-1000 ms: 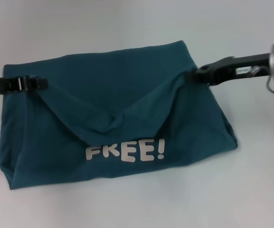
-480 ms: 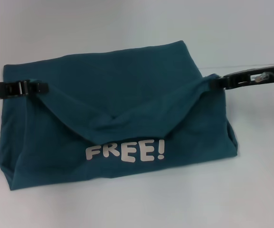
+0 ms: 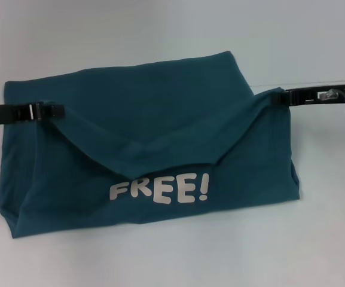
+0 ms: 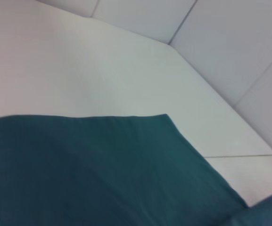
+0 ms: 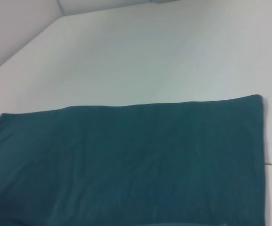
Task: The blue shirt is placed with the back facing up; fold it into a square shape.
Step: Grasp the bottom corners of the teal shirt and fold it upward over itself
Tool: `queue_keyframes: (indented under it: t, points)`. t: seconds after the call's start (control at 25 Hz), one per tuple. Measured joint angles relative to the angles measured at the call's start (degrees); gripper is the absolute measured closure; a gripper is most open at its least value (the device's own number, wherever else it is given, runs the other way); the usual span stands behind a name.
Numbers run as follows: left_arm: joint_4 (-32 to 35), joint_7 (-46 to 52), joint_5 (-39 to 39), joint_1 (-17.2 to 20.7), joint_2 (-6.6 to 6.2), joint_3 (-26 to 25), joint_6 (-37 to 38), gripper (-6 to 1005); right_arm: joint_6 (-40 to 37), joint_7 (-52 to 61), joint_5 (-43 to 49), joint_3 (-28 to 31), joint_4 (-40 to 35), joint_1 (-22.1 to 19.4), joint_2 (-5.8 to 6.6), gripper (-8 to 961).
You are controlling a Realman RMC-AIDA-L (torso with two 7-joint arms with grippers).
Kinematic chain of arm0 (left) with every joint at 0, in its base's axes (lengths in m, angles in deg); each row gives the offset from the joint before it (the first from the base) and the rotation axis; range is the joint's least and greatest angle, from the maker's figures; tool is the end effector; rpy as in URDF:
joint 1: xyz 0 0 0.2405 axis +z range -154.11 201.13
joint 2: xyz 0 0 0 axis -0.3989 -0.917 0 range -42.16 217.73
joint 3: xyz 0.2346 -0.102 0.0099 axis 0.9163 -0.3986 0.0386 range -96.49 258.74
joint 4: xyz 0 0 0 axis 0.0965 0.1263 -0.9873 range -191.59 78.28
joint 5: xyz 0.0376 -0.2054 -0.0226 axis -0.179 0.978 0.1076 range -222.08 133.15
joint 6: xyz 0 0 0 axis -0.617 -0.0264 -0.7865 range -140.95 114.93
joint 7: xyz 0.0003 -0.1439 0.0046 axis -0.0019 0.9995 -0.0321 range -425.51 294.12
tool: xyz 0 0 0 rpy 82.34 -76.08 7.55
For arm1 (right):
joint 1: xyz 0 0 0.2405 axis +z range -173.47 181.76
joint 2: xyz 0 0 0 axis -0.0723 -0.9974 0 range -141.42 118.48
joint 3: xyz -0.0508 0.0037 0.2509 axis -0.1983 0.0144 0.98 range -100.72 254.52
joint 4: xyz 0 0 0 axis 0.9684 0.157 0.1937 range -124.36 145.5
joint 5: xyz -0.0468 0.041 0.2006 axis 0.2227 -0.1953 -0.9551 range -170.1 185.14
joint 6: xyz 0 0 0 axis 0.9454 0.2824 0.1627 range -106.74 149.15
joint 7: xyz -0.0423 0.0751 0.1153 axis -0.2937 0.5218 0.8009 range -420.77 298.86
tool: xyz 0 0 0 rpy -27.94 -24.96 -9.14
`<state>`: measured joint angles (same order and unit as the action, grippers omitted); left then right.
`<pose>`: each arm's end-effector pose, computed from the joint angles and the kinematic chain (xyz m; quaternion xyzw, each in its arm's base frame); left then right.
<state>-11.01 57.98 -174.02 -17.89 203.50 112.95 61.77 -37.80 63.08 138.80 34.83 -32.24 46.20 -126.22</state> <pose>-0.2459 0.4193 0.0642 -0.8252 -0.4727 -0.2000 0.2357 0.2560 0.4440 0.0564 -0.8241 0.4452 0.1308 0.3247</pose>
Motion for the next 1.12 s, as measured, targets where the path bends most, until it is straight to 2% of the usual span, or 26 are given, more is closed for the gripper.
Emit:
queue_keyframes:
  t: [0.2, 0.56, 0.72, 0.92, 1.12]
  points:
    - [-0.9, -1.4, 0.0, 0.0, 0.13, 1.8, -4.3, 972, 5.4, -1.4, 0.0, -0.1, 1.1, 0.4, -1.05, 884]
    - [-1.3, -3.4, -0.3, -0.1, 1.50, 9.7, -15.4, 946, 13.6, -1.5, -0.1, -3.7, 2.5, 0.9, -2.28, 885]
    - [-0.9, -3.7, -0.1, 0.4, 1.81, 10.0, -18.5, 934, 14.9, -2.4, -0.8, -4.1, 2.5, 0.9, -2.93, 885]
    - [-1.2, -4.3, -0.7, 0.8, 1.87, 10.0, -21.5, 919, 17.2, -3.3, -1.7, -4.6, 3.3, 1.0, -3.04, 885]
    - [-1.7, -4.8, -3.1, 1.5, 2.53, 10.0, -25.0, 904, 19.2, -3.8, -1.5, -6.3, 3.6, 1.3, -3.79, 884]
